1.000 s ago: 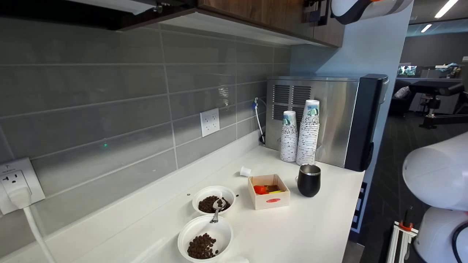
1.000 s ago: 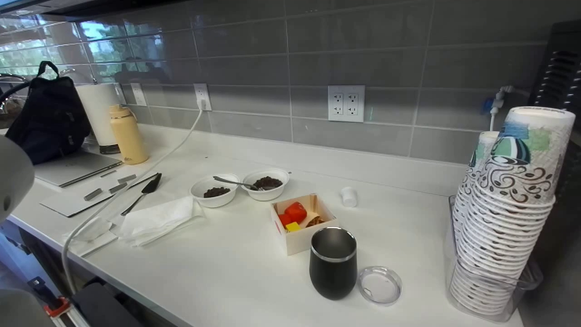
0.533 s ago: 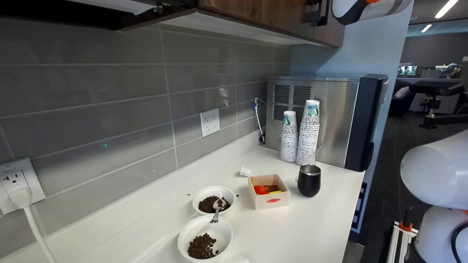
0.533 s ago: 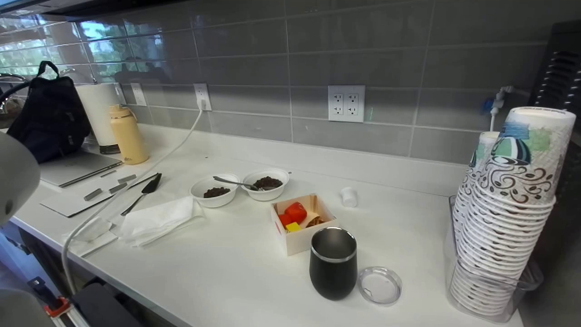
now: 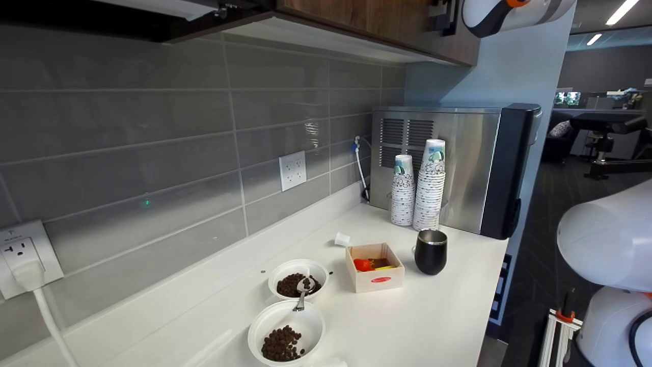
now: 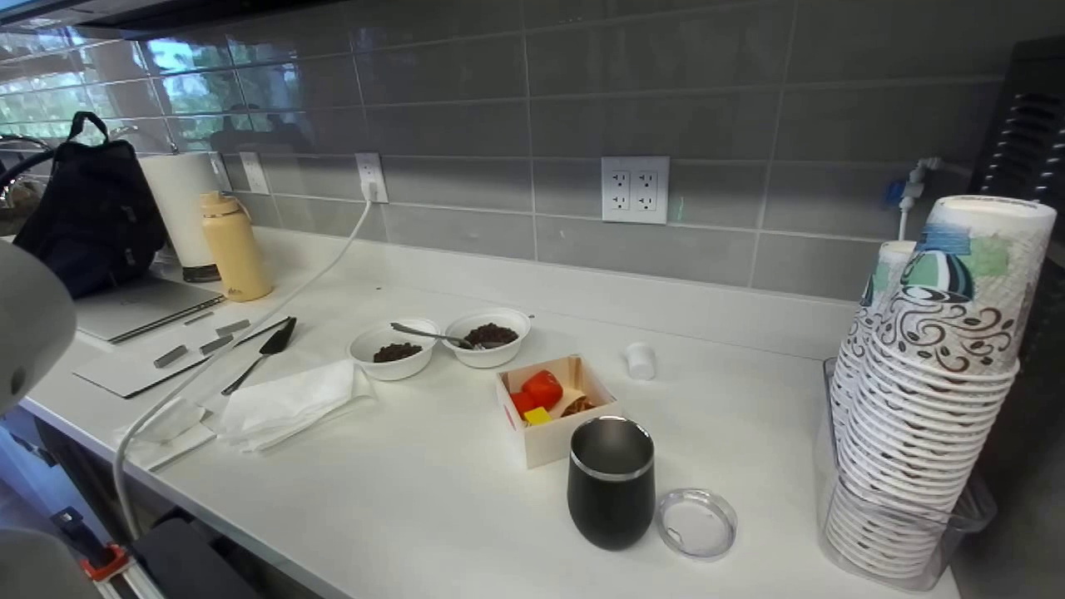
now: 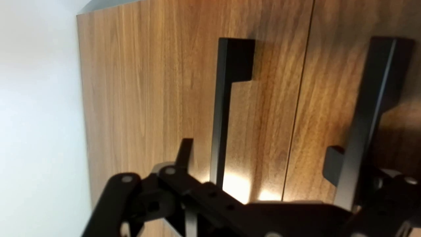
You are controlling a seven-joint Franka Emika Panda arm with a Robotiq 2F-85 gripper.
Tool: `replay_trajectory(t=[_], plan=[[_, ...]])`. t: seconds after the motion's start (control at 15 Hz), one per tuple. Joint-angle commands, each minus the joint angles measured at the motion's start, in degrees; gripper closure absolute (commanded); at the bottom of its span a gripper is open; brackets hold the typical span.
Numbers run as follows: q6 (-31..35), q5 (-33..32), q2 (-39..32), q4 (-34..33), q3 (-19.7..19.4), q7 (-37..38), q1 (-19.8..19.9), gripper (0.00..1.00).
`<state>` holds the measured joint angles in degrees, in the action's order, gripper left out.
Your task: Open the left door of the cabinet above the black thermos then close it.
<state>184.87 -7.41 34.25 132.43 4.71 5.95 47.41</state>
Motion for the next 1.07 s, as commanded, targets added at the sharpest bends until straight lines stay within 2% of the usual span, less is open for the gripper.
replay_trajectory(t=[0.0, 0.33, 1.0], plan=[[-1.83, 0.89, 3.20, 1.61, -4.06, -2.99, -1.98, 0.00], [-5.04, -0.25, 8.97, 5.71, -7.45, -5.76, -3.65, 0.00], [-9.98, -2.06, 17.45, 10.23, -11.66, -9.19, -0.88, 0.00]])
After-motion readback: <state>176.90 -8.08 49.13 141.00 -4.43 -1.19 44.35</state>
